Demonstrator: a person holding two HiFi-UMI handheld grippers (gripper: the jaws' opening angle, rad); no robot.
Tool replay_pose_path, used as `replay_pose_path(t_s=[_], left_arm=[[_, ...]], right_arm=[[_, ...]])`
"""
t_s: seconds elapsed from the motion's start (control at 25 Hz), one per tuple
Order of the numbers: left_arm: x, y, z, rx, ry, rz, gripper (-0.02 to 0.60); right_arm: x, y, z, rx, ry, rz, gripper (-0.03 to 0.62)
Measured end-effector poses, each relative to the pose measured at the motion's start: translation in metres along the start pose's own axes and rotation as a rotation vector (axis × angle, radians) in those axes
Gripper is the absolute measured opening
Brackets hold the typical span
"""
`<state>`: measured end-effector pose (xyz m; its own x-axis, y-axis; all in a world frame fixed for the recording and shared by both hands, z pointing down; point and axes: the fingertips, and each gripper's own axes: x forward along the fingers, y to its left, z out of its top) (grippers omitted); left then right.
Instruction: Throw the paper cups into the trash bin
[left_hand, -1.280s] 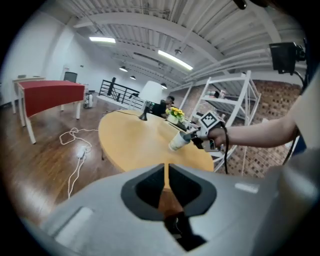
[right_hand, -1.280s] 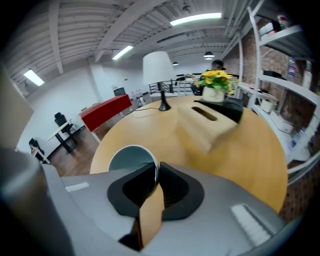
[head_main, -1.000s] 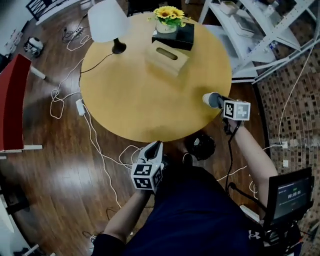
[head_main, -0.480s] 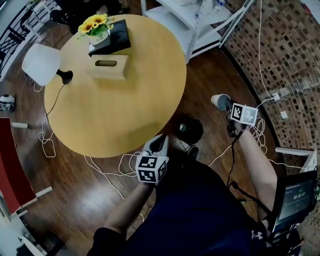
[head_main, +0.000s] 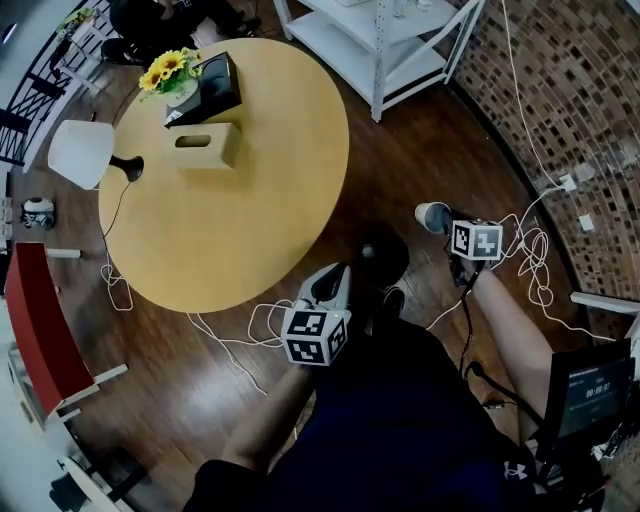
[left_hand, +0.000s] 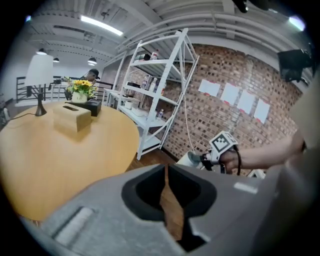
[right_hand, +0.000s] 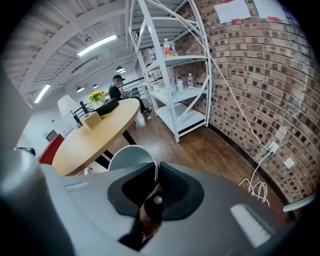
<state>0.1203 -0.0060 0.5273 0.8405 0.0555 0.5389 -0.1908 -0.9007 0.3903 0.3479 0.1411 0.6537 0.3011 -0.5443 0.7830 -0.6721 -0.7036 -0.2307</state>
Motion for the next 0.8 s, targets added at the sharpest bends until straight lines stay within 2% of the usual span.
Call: replay_pose_path(t_s=[0.08,0.2,0.4,0.6,0.68,0.8], left_arm=[[0.004,-0.010,-0.010,0.011,0.014,0.006,0.023],[0.006,-0.020,-0.033,-0.003,0.059,0.033,0.023],[0.019,-0.016,-0.076,-0.039,0.158,0.035,0.023],[0.031,-0.003,-0.112,0.025,0.228,0.017,0.023],[0.035,-0.002,-0.121,0.046,0.246,-0.001,0.023],[0.044,0.006,-0.135,0.077,0.270,-0.026,0.023]], right_arm=[[0.007,0.001,-0.012,-0.038,0.019,0.020,0.034],[0.024,-0.001,-0.052,-0.074,0.097,0.044,0.034],[0.051,0.001,-0.112,-0.041,0.187,0.046,0.034],[0.067,0.008,-0.164,-0.019,0.237,0.052,0.034],[0.075,0.011,-0.182,-0.053,0.263,0.065,0.034],[0.097,0.014,-0.208,-0.181,0.315,0.085,0.034]])
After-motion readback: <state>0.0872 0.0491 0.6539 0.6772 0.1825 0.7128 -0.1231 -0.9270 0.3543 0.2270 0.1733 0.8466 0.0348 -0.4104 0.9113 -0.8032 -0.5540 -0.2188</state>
